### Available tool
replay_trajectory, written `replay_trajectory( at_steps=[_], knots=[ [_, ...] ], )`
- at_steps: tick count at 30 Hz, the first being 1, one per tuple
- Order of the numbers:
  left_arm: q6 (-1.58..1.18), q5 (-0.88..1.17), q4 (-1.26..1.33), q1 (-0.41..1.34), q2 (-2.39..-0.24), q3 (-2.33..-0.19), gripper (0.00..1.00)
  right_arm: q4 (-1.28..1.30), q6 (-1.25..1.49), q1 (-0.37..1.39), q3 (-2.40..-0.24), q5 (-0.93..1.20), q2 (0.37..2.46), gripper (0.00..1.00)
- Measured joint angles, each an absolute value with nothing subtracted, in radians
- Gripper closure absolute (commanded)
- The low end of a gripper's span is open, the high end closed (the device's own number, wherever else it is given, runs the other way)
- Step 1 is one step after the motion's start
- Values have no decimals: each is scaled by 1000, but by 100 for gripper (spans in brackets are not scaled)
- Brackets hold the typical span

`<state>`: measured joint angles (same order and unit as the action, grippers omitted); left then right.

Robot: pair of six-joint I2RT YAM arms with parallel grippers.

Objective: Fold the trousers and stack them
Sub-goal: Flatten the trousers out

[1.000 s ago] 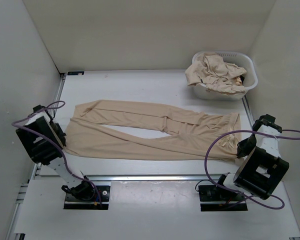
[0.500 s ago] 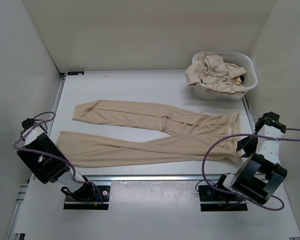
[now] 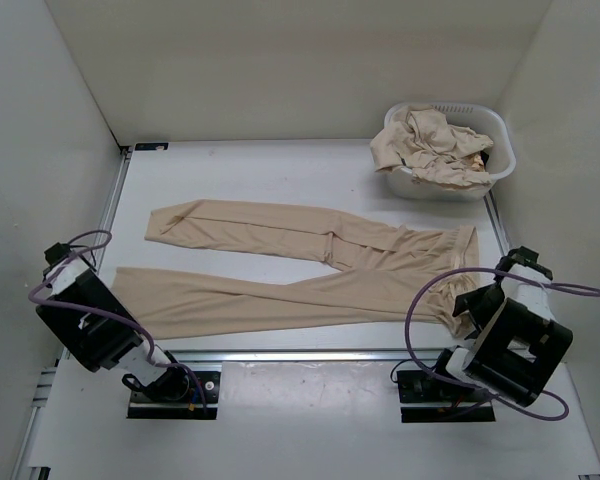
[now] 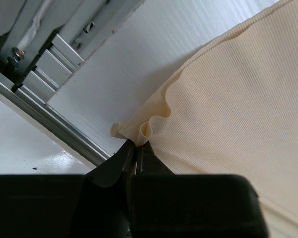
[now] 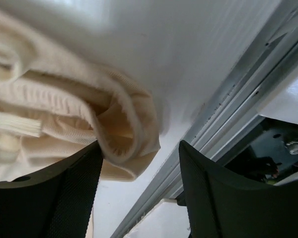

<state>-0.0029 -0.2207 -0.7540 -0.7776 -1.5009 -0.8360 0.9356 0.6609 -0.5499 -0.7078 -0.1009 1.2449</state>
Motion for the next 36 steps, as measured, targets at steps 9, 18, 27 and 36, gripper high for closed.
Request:
replay_trajectory(
  at_steps=[9,18,27,36],
  knots=[
    [-2,-221,-751,-797,-1501,-853,83,842,701,-559,-667,-136,1354,100],
    [0,-129,-878,-811,-1532,-997,44,849,695,-611,-704,-169,1286,100],
    [0,-21,-905,-591,-1657,-1295,37,860,670,-611,-741,-162,1333,100],
    [-1,-81,-870,-501,-1971,-1360,30,867,653,-611,-766,-162,1349,100]
  ],
)
